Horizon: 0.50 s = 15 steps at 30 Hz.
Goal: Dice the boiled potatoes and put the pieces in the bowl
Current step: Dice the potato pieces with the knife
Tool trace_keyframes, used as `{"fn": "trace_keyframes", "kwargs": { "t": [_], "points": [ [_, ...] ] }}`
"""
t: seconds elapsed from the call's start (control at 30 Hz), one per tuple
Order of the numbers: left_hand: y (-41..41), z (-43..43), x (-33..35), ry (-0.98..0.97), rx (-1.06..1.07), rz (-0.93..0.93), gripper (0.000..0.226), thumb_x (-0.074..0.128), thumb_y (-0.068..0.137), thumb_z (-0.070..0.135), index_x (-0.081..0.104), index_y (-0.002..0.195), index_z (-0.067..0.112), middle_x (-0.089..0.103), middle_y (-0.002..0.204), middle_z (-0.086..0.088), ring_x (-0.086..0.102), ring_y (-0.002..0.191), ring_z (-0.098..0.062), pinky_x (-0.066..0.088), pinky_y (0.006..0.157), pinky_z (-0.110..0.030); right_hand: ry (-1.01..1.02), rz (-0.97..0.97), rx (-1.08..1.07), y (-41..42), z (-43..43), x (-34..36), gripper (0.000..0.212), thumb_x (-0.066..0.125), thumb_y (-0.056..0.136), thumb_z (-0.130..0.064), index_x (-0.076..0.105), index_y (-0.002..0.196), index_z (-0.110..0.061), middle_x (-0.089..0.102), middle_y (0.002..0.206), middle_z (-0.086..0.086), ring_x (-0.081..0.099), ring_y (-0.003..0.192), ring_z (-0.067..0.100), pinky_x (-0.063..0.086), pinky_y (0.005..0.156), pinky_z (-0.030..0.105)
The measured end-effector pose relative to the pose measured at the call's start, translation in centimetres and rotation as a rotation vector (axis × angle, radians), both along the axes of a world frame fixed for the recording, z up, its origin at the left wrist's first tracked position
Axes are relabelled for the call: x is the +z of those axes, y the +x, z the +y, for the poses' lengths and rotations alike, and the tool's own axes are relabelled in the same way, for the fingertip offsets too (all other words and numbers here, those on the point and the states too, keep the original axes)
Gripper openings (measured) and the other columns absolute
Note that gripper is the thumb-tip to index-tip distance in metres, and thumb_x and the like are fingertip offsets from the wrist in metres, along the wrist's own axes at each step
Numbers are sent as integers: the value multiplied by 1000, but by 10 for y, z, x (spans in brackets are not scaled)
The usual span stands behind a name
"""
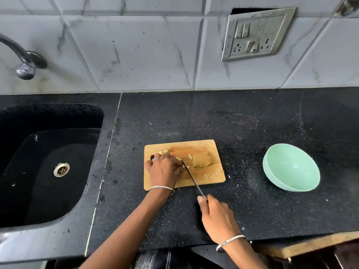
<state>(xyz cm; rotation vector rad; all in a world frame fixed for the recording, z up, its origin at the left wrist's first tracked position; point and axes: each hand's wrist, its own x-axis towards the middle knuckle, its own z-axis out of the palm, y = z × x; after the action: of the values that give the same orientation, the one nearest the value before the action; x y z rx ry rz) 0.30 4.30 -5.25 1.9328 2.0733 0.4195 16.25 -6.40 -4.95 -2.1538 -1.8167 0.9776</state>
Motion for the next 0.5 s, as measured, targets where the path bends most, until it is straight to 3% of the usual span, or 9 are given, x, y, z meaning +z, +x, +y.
{"fn": "trace_keyframes", "kwargs": {
  "t": [0.3, 0.5],
  "points": [
    [2, 3, 1, 1, 12, -31, 10, 70, 82, 36, 74, 91, 38, 64, 100, 14, 45, 103, -15, 15, 77, -35, -47, 18, 4, -1, 1, -1, 38, 24, 101, -55, 48, 88, -28, 63, 88, 2, 63, 91, 32, 49, 75, 43],
    [2, 5, 2, -5, 15, -16, 7, 72, 80, 37, 74, 86, 38, 66, 99, 15, 45, 102, -13, 12, 75, -33, -58, -19, -17, -3, 3, 1, 37, 27, 102, -51, 52, 93, -26, 64, 100, 6, 62, 99, 34, 44, 72, 40]
  ]
}}
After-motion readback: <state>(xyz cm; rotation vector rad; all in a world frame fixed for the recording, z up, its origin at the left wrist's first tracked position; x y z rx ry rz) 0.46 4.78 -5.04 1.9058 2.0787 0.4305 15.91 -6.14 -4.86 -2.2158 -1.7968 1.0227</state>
